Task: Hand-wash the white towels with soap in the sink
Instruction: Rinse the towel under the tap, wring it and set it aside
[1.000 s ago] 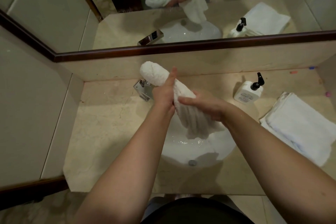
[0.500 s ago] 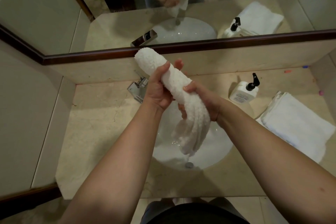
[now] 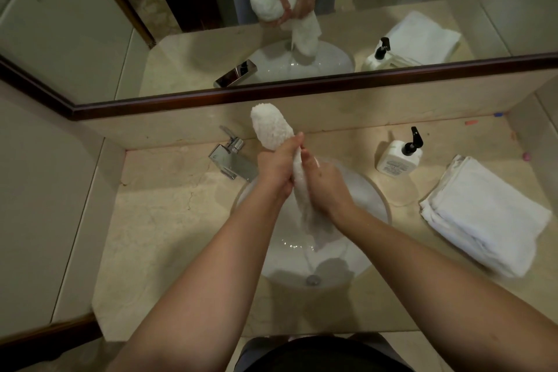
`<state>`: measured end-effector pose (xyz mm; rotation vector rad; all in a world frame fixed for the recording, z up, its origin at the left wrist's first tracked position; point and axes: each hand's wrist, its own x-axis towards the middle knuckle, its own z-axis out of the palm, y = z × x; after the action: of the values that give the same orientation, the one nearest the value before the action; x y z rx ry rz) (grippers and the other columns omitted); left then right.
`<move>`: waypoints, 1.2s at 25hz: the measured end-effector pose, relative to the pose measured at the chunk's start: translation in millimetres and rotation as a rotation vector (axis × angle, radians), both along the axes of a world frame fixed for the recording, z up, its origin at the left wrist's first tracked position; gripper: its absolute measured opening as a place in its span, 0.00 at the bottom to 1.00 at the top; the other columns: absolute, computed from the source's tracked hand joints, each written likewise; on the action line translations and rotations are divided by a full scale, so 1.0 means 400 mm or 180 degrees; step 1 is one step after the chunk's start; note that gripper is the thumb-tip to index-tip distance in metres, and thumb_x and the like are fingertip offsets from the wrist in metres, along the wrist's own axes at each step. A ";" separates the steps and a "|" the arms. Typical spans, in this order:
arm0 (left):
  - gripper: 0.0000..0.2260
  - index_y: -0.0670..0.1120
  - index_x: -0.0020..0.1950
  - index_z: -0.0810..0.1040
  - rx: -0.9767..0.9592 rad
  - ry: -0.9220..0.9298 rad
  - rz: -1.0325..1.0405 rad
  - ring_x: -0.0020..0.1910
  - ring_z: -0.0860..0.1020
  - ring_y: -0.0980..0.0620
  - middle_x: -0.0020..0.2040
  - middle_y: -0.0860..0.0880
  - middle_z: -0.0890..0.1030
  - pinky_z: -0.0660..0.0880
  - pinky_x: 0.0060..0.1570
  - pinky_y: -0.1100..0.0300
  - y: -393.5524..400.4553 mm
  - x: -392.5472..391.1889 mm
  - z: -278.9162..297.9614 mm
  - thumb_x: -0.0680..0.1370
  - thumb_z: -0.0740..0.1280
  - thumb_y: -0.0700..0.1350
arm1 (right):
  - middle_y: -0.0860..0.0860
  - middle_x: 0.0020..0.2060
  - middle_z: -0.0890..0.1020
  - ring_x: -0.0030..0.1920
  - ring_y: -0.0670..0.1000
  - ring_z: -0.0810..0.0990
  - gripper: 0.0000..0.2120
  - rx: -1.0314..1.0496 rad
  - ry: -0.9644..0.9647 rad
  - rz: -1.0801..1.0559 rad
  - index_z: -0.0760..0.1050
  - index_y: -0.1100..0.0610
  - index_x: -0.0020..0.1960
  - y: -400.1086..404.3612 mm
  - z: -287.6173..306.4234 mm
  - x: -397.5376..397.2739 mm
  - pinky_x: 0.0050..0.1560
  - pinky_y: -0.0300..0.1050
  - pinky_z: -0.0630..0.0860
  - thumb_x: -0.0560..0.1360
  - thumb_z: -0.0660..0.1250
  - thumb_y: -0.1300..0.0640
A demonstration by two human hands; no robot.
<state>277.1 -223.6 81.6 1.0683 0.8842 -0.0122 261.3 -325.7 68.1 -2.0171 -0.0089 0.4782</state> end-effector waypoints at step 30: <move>0.05 0.43 0.42 0.77 -0.0773 -0.0791 -0.0065 0.30 0.78 0.53 0.31 0.50 0.78 0.79 0.34 0.58 -0.054 0.015 0.055 0.78 0.69 0.40 | 0.49 0.45 0.85 0.45 0.40 0.82 0.24 0.0570 -0.0063 0.0191 0.77 0.44 0.65 -0.063 0.036 0.043 0.47 0.35 0.76 0.80 0.53 0.35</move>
<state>283.0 -245.3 103.8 0.8308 0.6292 -0.0036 278.4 -351.0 82.7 -1.8497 -0.1207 0.4783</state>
